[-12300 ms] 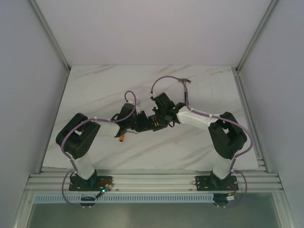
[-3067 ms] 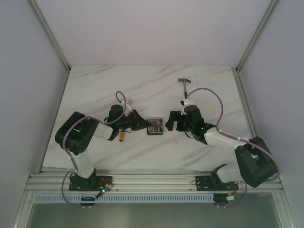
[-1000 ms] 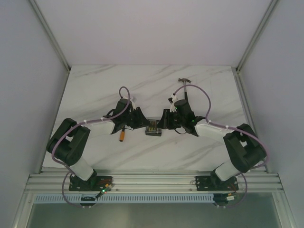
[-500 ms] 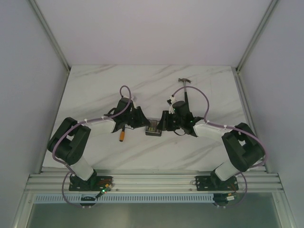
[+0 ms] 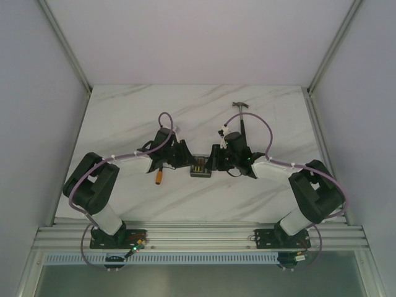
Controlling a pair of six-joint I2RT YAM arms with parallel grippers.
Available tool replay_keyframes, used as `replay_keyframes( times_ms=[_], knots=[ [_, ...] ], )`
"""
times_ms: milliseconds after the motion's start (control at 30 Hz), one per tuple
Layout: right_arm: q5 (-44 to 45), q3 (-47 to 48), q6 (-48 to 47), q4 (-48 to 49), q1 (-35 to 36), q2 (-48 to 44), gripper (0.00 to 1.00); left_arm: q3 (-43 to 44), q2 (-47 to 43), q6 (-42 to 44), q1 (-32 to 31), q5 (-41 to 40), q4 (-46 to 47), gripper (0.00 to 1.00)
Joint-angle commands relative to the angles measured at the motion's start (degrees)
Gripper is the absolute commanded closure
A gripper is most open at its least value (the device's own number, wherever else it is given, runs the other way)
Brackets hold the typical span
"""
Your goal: Snap on the fuse box
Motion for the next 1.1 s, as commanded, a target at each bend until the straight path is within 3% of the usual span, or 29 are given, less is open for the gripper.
replay_keyframes(
  times_ms=[0, 567, 867, 1067],
  knots=[
    [2.0, 0.6, -0.7, -0.8, 0.4, -2.5, 0.58, 1.2, -2.8, 0.5, -0.5, -1.2, -1.7, 0.57],
    [2.1, 0.6, -0.7, -1.2, 0.4, 0.4, 0.58, 0.9, 2.1, 0.4, -0.7, -1.3, -2.2, 0.57],
    [4.0, 0.3, -1.1, -2.3, 0.4, -3.7, 0.53, 0.3, -2.4, 1.3, -0.7, -3.3, -4.8, 0.47],
    [2.5, -0.3, -0.8, -2.4, 0.4, -2.4, 0.57, -1.7, -3.5, 1.2, -0.9, -0.7, -5.3, 0.46]
  ],
)
